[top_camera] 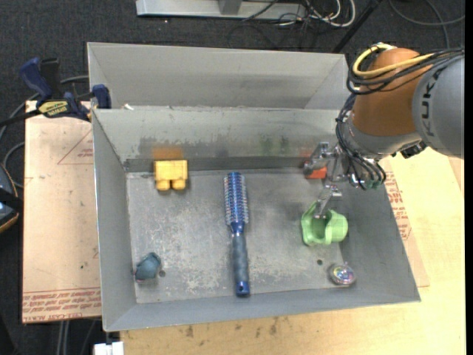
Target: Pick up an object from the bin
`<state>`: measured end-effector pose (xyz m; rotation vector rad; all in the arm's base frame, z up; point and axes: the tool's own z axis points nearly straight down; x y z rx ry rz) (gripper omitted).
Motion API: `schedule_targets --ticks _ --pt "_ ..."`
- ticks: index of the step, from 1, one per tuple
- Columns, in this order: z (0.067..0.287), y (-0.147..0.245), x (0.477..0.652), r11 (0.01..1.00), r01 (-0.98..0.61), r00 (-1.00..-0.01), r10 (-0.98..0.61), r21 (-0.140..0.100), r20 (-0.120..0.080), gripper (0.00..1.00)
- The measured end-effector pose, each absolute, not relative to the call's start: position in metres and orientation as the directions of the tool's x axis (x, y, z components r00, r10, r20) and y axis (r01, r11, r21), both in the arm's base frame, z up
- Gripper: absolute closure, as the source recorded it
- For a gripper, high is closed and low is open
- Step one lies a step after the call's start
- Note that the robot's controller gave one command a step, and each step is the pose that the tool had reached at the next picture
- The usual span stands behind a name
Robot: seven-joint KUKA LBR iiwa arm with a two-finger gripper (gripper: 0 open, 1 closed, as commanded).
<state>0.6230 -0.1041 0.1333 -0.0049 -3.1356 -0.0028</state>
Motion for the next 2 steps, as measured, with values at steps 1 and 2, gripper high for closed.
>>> schedule_targets --ticks 1,2 --pt "0.080 -0.122 0.618 0.990 -0.142 -0.990 -0.142 0.012 -0.002 0.00" --pt "0.087 -0.136 0.577 0.815 -0.580 -0.815 -0.580 0.002 -0.003 0.00"
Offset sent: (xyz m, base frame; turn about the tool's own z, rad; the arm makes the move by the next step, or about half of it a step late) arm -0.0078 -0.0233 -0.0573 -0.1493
